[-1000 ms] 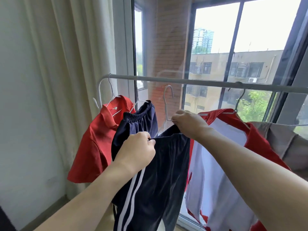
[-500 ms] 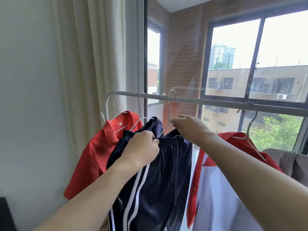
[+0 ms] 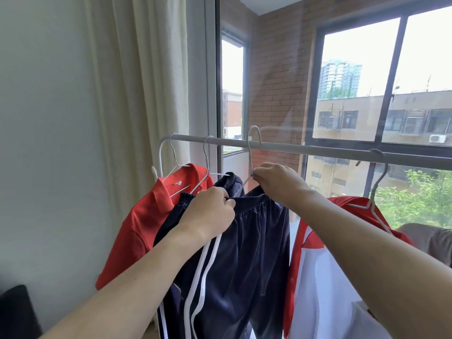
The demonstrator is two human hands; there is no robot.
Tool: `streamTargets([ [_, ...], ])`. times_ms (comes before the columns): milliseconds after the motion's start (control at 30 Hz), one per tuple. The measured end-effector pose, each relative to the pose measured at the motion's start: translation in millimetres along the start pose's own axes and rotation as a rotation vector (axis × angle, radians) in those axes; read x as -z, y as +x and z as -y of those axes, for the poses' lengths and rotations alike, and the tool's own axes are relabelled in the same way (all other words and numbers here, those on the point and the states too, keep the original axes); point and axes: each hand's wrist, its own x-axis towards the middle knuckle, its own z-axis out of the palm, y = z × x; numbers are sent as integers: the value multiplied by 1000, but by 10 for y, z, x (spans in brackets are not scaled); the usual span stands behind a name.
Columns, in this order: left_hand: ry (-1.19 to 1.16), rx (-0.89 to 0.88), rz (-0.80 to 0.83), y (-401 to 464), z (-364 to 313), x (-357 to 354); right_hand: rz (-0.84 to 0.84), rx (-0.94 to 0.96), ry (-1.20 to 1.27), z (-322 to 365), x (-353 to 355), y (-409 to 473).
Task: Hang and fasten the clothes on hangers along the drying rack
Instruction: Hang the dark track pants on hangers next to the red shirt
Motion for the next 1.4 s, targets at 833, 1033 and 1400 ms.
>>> streamTargets([
  [833, 73, -20, 1, 150, -128, -133, 56, -70, 96, -163, -7, -8],
  [1033, 76, -15, 17, 124, -135, -241, 69, -71, 111, -202, -84, -92],
  [1400, 90, -5, 17, 129, -108, -369, 92, -63, 86, -224, -189, -145],
])
